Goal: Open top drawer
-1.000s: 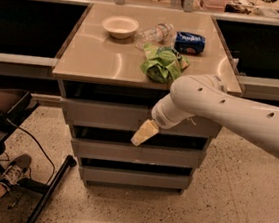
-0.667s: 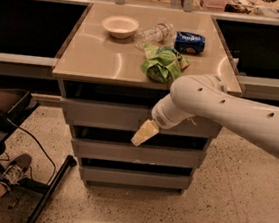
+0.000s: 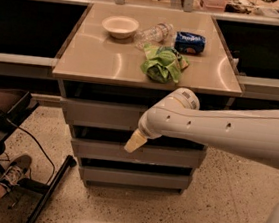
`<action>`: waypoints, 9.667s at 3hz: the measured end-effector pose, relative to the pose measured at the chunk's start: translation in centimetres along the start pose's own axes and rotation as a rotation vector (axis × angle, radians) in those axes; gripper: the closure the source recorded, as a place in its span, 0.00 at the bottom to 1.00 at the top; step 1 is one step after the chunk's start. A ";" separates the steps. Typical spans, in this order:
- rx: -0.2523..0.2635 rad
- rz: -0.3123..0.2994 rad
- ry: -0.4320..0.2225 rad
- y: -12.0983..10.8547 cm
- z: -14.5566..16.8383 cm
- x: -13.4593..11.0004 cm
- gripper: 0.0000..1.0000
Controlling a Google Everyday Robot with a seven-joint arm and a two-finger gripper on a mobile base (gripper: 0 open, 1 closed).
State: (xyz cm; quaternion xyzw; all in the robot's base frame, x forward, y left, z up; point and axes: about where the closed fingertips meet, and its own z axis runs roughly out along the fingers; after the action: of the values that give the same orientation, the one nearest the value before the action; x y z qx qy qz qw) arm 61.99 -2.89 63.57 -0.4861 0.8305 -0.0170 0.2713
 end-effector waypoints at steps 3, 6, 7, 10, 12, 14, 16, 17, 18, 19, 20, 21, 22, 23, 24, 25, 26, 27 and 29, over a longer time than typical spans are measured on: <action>0.073 -0.016 -0.066 -4.6 3.0 -2.5 0.00; 0.073 -0.016 -0.066 -4.6 3.0 -2.5 0.41; 0.073 -0.016 -0.066 -4.6 3.0 -2.5 0.65; 0.071 0.002 -0.084 -5.0 1.2 -2.9 1.00; 0.073 0.008 -0.080 -4.8 0.6 -2.0 1.00; 0.071 0.009 -0.086 -4.5 0.3 -1.8 1.00; 0.076 0.012 -0.090 -3.8 -0.3 -1.2 1.00; 0.082 0.013 -0.097 -2.7 -0.7 0.0 1.00; 0.082 0.013 -0.097 -2.9 -1.1 -0.2 1.00; 0.085 0.019 -0.103 -2.2 -1.4 0.7 1.00; 0.085 0.019 -0.103 -2.2 -1.7 0.4 1.00; 0.086 0.023 -0.106 -1.7 -1.9 0.8 1.00; 0.086 0.023 -0.107 -1.6 -2.0 0.6 1.00; 0.094 0.022 -0.124 -1.4 -2.7 0.5 1.00; 0.096 0.028 -0.126 -0.9 -2.9 1.3 1.00; 0.097 0.037 -0.128 -0.3 -3.2 2.1 1.00; 0.095 0.035 -0.130 -0.1 -3.4 1.9 1.00; 0.100 0.036 -0.140 0.1 -3.9 2.0 1.00; 0.101 0.036 -0.143 0.8 -4.3 2.7 1.00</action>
Offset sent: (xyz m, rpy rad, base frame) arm 0.0694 -0.0339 0.0069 0.0596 -0.1751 -0.0799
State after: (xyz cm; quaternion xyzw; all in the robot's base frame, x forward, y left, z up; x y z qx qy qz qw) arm 58.35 -5.69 65.85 -0.4565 0.8157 -0.0193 0.3547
